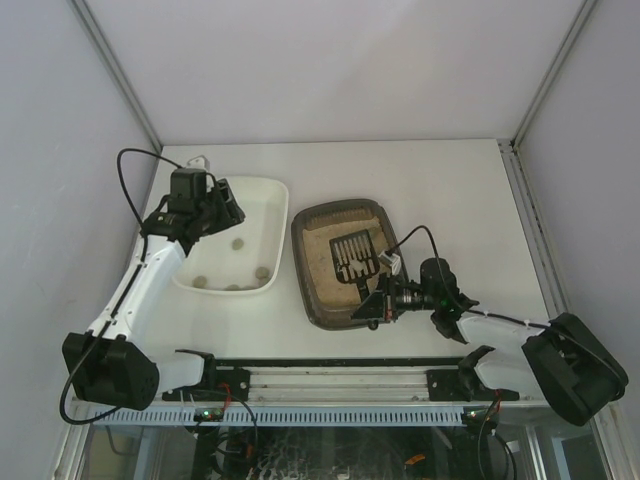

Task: Clean the litter box

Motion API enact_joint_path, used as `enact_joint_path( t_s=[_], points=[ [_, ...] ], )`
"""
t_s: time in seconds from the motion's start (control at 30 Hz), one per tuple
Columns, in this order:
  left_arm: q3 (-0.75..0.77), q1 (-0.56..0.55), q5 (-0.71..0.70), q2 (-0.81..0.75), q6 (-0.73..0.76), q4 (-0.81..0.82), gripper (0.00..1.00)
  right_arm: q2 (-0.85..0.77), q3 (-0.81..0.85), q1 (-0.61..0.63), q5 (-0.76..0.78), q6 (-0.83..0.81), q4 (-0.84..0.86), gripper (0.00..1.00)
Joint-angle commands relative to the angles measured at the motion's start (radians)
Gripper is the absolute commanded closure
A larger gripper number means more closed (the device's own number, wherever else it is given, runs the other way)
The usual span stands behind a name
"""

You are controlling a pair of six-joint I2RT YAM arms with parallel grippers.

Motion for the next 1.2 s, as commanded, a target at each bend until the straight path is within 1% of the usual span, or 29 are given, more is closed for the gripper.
enact_joint_path(
  t_s=[0.0, 0.07, 0.1, 0.13, 0.2, 0.23, 0.27, 0.33, 0.37, 0.43, 0.47, 0.53, 0.57, 0.6, 0.67, 0.7, 0.73, 0.8, 0.83, 0.9, 0.93, 0.97, 1.03, 1.07, 1.17],
  points=[
    [-0.027, 0.004, 0.011, -0.032, 0.006, 0.049, 0.38, -0.006, -0.038, -0.006, 0.078, 0.07, 0.108, 1.0],
    [-0.022, 0.005, 0.012, -0.034, 0.016, 0.045, 0.32, 0.037, 0.045, 0.085, 0.084, -0.002, -0.012, 1.0],
    [-0.016, 0.004, 0.007, -0.034, 0.026, 0.042, 0.27, 0.052, 0.06, 0.117, 0.08, -0.008, -0.012, 1.0],
    [-0.01, 0.005, 0.0, -0.034, 0.034, 0.041, 0.2, 0.058, 0.043, 0.118, 0.078, 0.033, 0.058, 1.0],
    [0.002, 0.007, -0.027, -0.035, 0.051, 0.039, 0.07, 0.062, -0.022, 0.064, 0.09, 0.129, 0.225, 1.0],
    [0.004, 0.013, -0.017, -0.036, 0.075, 0.046, 0.03, 0.063, -0.024, 0.051, 0.098, 0.136, 0.234, 1.0],
    [0.006, 0.019, -0.014, -0.036, 0.088, 0.052, 0.0, 0.063, 0.006, 0.062, 0.099, 0.104, 0.166, 1.0],
    [0.008, 0.032, -0.009, -0.035, 0.099, 0.061, 0.0, 0.055, 0.066, 0.114, 0.105, 0.022, 0.023, 1.0],
    [0.009, 0.039, 0.023, -0.035, 0.13, 0.067, 0.0, 0.047, 0.061, 0.114, 0.102, 0.039, 0.047, 1.0],
    [0.006, 0.057, 0.145, -0.041, 0.214, 0.076, 0.0, 0.027, -0.01, 0.052, 0.105, 0.138, 0.195, 1.0],
    [0.004, 0.066, 0.204, -0.043, 0.226, 0.077, 0.0, 0.027, -0.029, 0.023, 0.108, 0.157, 0.218, 1.0],
    [0.006, 0.077, 0.27, -0.045, 0.233, 0.072, 0.0, 0.039, 0.004, 0.058, 0.08, 0.116, 0.153, 1.0],
    [0.009, 0.081, 0.285, -0.046, 0.239, 0.069, 0.0, 0.046, 0.018, 0.069, 0.061, 0.116, 0.163, 1.0],
    [0.012, 0.081, 0.292, -0.047, 0.24, 0.066, 0.0, 0.051, 0.0, 0.053, 0.05, 0.162, 0.243, 1.0],
    [0.019, 0.087, 0.293, -0.052, 0.242, 0.051, 0.0, 0.071, -0.108, -0.043, 0.06, 0.302, 0.49, 1.0],
    [0.021, 0.091, 0.299, -0.054, 0.244, 0.046, 0.0, 0.094, -0.123, -0.072, 0.052, 0.34, 0.559, 1.0],
    [0.022, 0.097, 0.309, -0.054, 0.248, 0.043, 0.0, 0.119, -0.11, -0.061, 0.036, 0.342, 0.567, 1.0],
    [0.02, 0.1, 0.314, -0.053, 0.25, 0.04, 0.0, 0.144, -0.066, 0.016, 0.022, 0.311, 0.523, 1.0],
    [0.017, 0.1, 0.315, -0.054, 0.25, 0.042, 0.0, 0.149, -0.069, 0.027, 0.031, 0.32, 0.548, 1.0],
    [0.006, 0.101, 0.317, -0.058, 0.25, 0.047, 0.0, 0.152, -0.112, -0.032, 0.056, 0.379, 0.634, 1.0],
    [0.003, 0.1, 0.317, -0.06, 0.251, 0.05, 0.0, 0.156, -0.117, -0.051, 0.064, 0.379, 0.646, 1.0],
    [0.002, 0.1, 0.318, -0.06, 0.253, 0.048, 0.0, 0.154, -0.091, -0.036, 0.059, 0.352, 0.614, 1.0],
    [0.004, 0.1, 0.318, -0.059, 0.255, 0.047, 0.0, 0.13, -0.004, 0.053, 0.044, 0.235, 0.366, 1.0],
    [0.005, 0.101, 0.318, -0.058, 0.255, 0.045, 0.0, 0.109, 0.019, 0.062, 0.048, 0.203, 0.307, 1.0],
    [0.005, 0.101, 0.325, -0.058, 0.259, 0.047, 0.0, 0.058, -0.002, -0.023, 0.059, 0.211, 0.287, 1.0]
  ],
)
